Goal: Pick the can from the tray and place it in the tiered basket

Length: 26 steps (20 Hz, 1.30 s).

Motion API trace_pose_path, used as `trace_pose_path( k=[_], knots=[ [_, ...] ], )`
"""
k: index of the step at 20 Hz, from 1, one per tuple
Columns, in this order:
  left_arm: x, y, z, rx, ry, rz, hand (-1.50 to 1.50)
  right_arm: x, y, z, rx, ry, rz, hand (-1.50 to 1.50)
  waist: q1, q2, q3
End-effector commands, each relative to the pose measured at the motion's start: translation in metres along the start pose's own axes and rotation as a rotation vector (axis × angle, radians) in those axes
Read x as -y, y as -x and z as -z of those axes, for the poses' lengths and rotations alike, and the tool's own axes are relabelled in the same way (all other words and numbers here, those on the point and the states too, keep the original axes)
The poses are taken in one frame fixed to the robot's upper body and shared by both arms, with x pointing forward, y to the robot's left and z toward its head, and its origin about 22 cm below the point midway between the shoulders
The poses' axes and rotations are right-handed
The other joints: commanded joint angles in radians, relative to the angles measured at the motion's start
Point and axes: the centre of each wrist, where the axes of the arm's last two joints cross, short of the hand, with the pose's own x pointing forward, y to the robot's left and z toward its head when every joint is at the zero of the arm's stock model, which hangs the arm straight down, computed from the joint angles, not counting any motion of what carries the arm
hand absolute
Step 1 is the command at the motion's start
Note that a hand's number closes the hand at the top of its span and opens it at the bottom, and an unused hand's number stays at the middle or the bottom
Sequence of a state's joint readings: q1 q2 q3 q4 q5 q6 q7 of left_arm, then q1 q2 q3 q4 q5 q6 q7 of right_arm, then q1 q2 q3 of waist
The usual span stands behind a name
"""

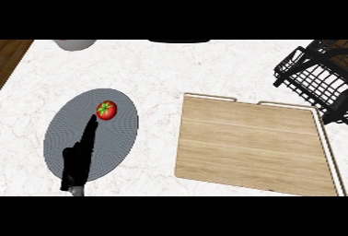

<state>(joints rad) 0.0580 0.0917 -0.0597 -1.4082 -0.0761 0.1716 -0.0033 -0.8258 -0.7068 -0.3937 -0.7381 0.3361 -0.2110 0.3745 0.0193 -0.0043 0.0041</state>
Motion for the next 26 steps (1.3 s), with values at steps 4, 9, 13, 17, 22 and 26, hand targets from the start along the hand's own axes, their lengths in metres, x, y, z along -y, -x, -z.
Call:
trace_pose_path(
  k=[4, 9, 13, 17, 22, 26],
  knots=[
    [-0.008, 0.012, -0.007, -0.061, -0.002, -0.019, 0.00, 0.016, 0.011, 0.007, 0.078, 0.110, 0.233, -1.50, -0.006, 0.008, -0.003],
    [-0.005, 0.004, -0.012, -0.060, -0.031, 0.006, 0.00, 0.063, 0.009, 0.008, 0.058, 0.384, 0.262, -1.50, -0.025, 0.001, -0.004],
    [-0.022, 0.015, -0.017, -0.093, -0.052, -0.004, 0.00, 0.123, 0.029, 0.005, -0.030, 0.496, 0.268, -1.50, -0.048, -0.005, -0.005],
    [-0.015, 0.008, -0.017, -0.086, -0.077, -0.013, 0.00, 0.196, 0.036, -0.013, -0.023, 0.515, 0.302, -1.50, -0.079, -0.013, -0.004],
    [-0.022, 0.011, -0.017, -0.085, -0.089, -0.027, 0.00, 0.269, 0.061, -0.045, -0.035, 0.495, 0.301, -1.50, -0.094, -0.012, -0.005],
    [-0.039, 0.028, -0.033, -0.096, -0.093, -0.009, 0.00, 0.312, 0.105, -0.076, -0.041, 0.456, 0.288, -1.50, -0.102, -0.013, -0.005]
  ],
)
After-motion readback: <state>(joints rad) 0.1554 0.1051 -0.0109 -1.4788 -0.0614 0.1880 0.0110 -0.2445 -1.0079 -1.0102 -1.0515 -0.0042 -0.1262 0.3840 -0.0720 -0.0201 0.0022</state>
